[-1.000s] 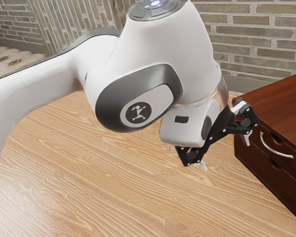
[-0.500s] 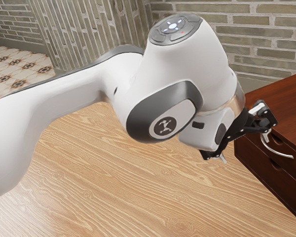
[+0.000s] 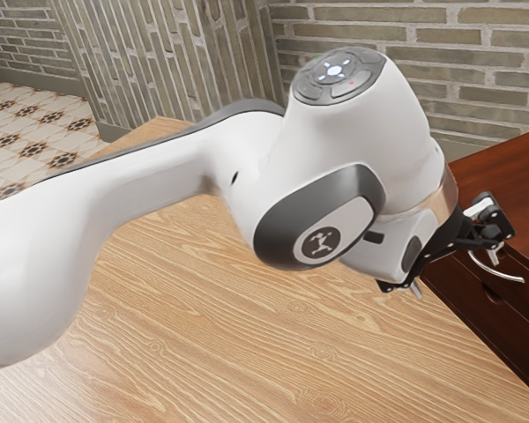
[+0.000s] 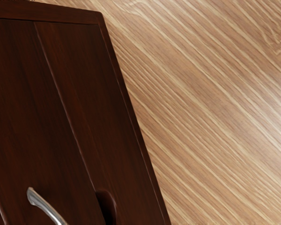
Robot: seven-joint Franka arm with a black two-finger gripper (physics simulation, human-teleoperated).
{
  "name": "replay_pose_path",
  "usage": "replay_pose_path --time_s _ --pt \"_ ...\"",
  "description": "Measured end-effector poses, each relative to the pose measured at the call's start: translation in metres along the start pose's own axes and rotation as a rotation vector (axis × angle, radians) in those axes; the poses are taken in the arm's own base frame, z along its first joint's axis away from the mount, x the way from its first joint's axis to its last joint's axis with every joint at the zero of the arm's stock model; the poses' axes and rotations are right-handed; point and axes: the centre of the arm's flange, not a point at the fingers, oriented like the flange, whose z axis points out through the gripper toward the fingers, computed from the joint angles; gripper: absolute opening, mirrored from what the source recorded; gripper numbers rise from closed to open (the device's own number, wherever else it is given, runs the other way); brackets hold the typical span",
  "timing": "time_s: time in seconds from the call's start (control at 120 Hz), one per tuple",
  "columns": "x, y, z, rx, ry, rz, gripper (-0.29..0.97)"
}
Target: Pull the drawer handle with one arm to open the drawer
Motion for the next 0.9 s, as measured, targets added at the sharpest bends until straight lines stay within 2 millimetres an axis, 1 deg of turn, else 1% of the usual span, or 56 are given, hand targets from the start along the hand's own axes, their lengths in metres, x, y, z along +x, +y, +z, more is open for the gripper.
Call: replay_pose_path --time_s 0.1,0.233,0.308,0.383,0.517,0.575,0.683,0.9 --pt "0.002 -0.004 0.002 0.005 -0.001 0.010 0.68" --pt "0.000 -0.006 0.016 -0.006 -0.002 0.014 0.67" --pt "-0.003 -0.006 0.021 -0.011 -0.003 0.014 0.63" --pt "-0.004 -0.006 0.022 -0.012 -0.004 0.015 0.59" --pt "-0.005 -0.012 0.022 -0.001 -0.010 0.018 0.55" --pt "-0.007 -0.014 0.022 0.002 -0.013 0.017 0.54" --pt "-0.019 -0.010 0.025 -0.003 -0.020 0.001 0.52" --pt "-0.020 -0.011 0.033 -0.011 -0.019 0.001 0.50"
